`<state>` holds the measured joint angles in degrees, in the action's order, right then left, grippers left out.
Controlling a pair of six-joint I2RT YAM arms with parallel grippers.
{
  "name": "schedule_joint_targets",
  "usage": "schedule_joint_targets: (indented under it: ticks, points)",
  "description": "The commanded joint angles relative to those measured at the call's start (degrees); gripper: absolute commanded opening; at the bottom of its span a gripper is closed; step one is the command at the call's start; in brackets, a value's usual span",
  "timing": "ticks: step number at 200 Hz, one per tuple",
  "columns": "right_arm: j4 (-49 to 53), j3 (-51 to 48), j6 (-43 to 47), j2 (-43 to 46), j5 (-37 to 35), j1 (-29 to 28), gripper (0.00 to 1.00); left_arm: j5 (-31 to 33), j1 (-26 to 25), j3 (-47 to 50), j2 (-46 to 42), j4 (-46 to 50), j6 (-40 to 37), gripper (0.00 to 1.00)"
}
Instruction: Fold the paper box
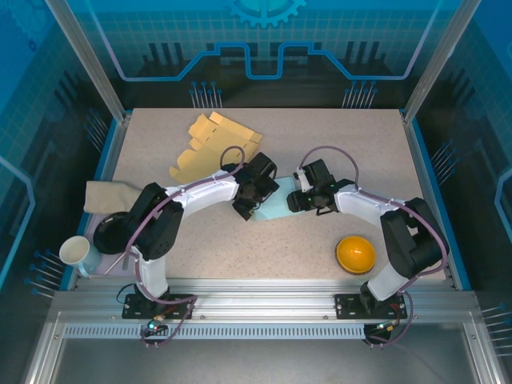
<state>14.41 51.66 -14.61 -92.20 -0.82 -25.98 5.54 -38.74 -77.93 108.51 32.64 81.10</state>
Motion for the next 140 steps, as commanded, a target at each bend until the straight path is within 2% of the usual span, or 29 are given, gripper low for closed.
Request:
schedule_joint_targets:
  ticks: [1, 53, 140]
  points:
    - [-0.45, -0.93, -0.51, 1.06, 0.83, -0.57, 0.57, -1.12, 0.43, -1.01, 1.85, 1.62, 0.87, 0.99]
    - [-0.45, -0.93, -0.77, 0.98, 1.1, -0.56, 0.57, -2.81, 0.51, 0.71, 3.39, 0.24, 2.25, 0.99]
    - [-2.2, -4.56, -2.26, 1.02, 1.0, -2.32, 0.57, -0.97, 1.2, -0.02, 5.0, 2.85, 4.68, 0.96]
